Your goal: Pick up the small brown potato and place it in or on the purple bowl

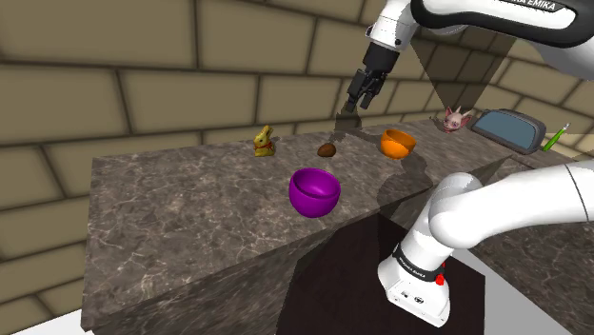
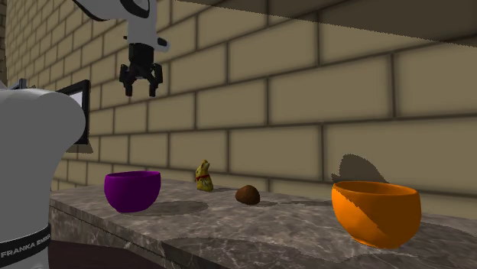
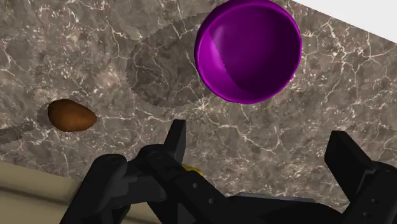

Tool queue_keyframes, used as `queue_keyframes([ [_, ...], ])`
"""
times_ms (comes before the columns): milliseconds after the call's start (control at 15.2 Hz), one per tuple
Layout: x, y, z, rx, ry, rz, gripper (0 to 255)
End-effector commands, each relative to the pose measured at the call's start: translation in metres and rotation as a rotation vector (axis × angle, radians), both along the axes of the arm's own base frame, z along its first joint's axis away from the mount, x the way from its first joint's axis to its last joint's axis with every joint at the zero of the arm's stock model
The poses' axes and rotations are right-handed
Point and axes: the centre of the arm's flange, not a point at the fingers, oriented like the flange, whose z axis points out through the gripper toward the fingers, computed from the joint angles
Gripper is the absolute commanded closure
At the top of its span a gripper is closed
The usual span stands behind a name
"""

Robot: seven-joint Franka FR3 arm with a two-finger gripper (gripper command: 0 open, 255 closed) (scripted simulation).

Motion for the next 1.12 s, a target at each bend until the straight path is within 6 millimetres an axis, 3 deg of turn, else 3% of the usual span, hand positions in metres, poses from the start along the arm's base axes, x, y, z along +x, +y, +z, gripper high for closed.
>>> queue_keyframes([
  [0,0.0,0.0,0.0,0.0,0.0,0.0,0],
  [1056,0.074,-0.126,-0.142,-0.132,0.116,0.464,0],
])
